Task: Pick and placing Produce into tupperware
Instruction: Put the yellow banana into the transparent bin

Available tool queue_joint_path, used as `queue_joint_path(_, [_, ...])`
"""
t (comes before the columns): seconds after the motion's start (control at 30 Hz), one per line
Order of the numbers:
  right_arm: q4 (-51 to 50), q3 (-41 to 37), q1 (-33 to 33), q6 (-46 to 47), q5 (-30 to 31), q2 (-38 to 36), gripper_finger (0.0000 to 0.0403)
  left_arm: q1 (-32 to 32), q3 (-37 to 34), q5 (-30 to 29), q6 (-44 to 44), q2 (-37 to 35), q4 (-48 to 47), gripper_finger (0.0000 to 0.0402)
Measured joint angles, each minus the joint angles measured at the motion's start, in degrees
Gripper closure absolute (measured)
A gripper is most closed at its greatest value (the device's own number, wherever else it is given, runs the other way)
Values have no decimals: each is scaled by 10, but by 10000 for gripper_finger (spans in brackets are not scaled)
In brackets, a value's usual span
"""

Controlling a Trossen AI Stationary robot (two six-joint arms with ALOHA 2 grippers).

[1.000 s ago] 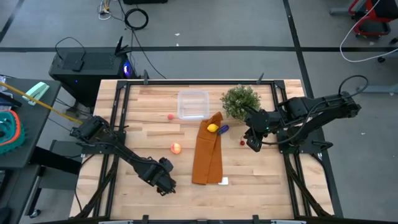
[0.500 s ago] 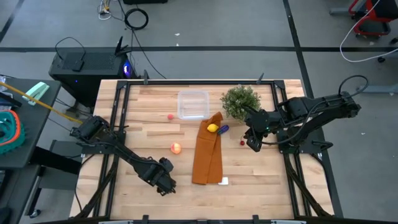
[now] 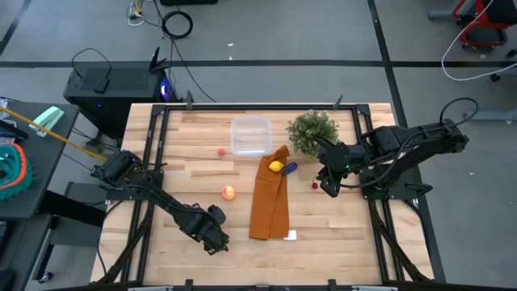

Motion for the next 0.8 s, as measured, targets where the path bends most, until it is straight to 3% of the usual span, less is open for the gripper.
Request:
queue_joint_path(0.53, [0,0,0,0,0,0,308,0,0,-2,8,0,0,225])
queue_joint_path(0.8, [0,0,0,0,0,0,308,0,0,-9,8,-1,0,239])
